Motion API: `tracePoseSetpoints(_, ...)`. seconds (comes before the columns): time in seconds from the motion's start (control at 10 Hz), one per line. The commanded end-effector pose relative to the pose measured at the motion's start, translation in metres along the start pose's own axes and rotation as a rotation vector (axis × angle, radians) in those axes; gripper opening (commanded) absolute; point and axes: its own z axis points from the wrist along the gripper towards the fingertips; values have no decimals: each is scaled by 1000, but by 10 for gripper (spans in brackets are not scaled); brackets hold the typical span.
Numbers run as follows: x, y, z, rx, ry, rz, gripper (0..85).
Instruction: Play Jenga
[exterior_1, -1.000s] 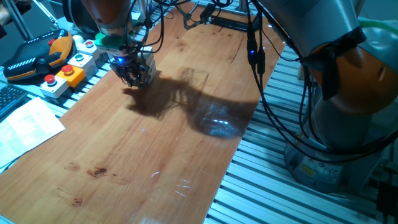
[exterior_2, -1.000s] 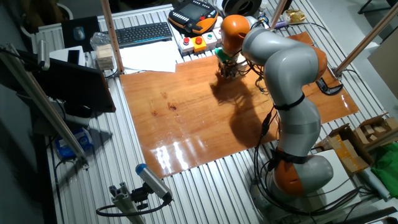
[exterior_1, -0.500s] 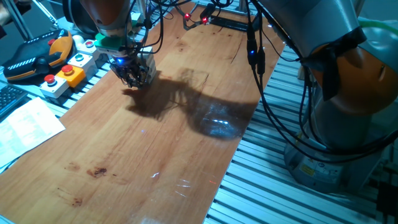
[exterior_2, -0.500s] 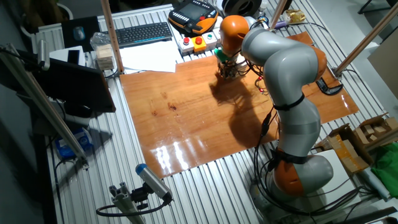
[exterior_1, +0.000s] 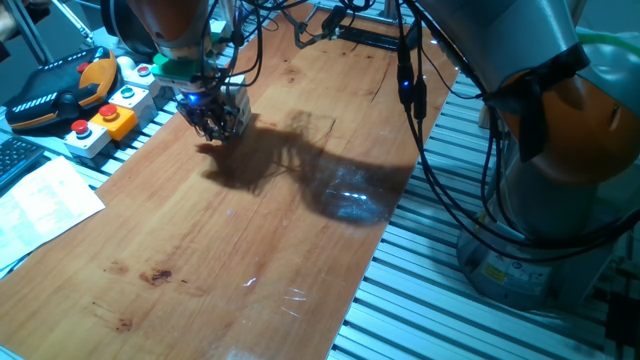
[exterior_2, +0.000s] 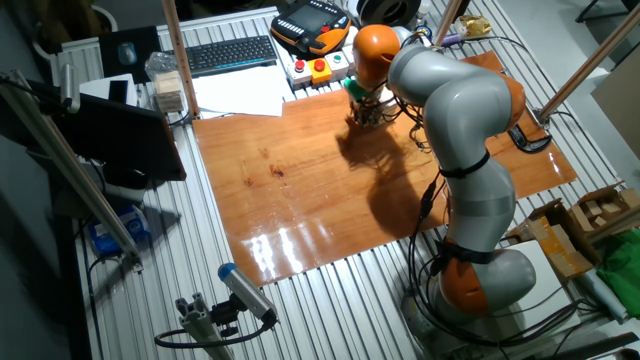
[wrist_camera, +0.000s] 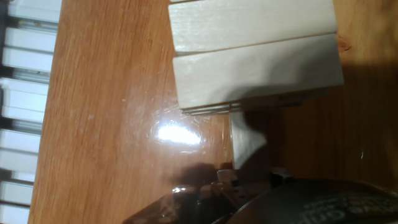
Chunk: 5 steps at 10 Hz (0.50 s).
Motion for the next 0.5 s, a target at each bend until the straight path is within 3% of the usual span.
tracePoseSetpoints(0.0,1,0,0,0,0,-2,7)
tracePoseSetpoints(0.4,4,-1,0,1,-3,-2,7)
